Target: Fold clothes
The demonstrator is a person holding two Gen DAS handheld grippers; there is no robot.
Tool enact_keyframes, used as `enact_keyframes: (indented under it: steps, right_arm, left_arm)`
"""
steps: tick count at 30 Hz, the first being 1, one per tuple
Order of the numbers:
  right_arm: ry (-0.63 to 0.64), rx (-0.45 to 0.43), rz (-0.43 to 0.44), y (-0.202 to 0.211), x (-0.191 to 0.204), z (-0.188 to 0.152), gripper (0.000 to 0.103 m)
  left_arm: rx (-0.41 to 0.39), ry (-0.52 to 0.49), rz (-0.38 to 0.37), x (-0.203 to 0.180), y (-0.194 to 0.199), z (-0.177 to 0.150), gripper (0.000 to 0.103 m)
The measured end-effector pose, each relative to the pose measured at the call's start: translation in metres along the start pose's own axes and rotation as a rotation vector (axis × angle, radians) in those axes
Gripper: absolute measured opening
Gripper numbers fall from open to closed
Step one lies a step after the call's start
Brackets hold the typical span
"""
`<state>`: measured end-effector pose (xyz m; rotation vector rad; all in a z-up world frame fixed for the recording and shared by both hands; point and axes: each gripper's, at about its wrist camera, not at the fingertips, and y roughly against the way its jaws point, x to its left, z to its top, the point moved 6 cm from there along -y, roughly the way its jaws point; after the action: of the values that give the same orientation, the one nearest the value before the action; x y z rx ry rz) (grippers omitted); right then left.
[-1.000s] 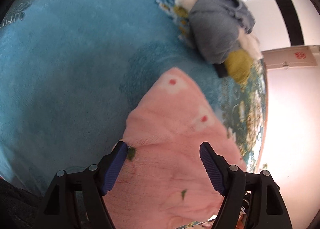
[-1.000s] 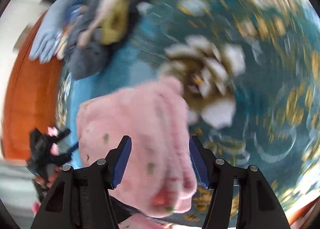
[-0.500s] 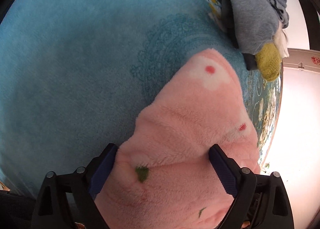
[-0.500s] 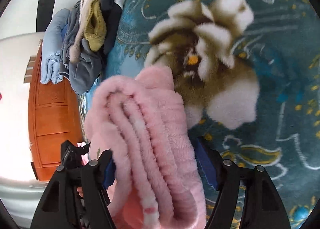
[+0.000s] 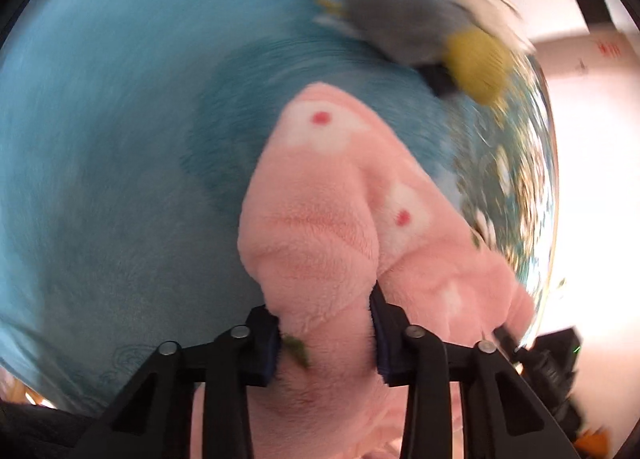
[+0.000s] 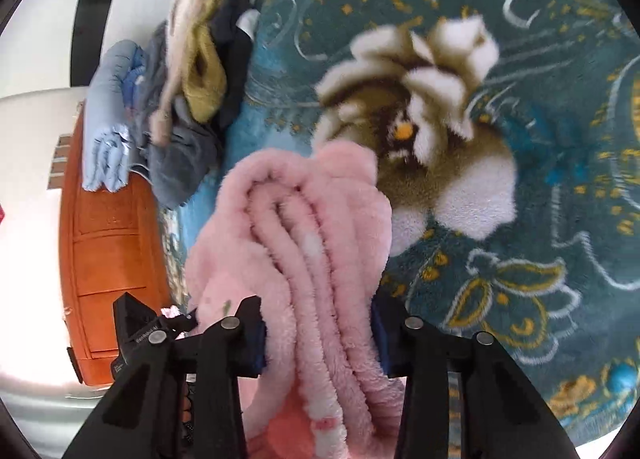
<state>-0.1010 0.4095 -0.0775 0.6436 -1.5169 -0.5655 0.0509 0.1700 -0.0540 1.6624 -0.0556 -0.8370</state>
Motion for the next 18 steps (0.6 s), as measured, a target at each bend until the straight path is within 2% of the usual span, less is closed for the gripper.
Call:
enact_keyframes:
  steps: [6, 14, 18]
  right_arm:
    - [0.001, -0.147, -0.054, 0.075, -0.003, -0.003, 0.041]
    - [-0.037, -0.340, -0.085, 0.165, -0.018, -0.013, 0.041]
    - [-0.061, -0.381, -0.125, 0.200, -0.036, -0.005, 0.041]
  left_arm:
    - [0.074, -0.151, -0.068, -0.070, 0.005, -0.030, 0.032]
    - [0.098, -0.318, -0.120, -0.149, 0.009, -0.037, 0.032]
    - [0.126, -0.366, -0.150, -0.189, -0.008, -0.039, 0.032]
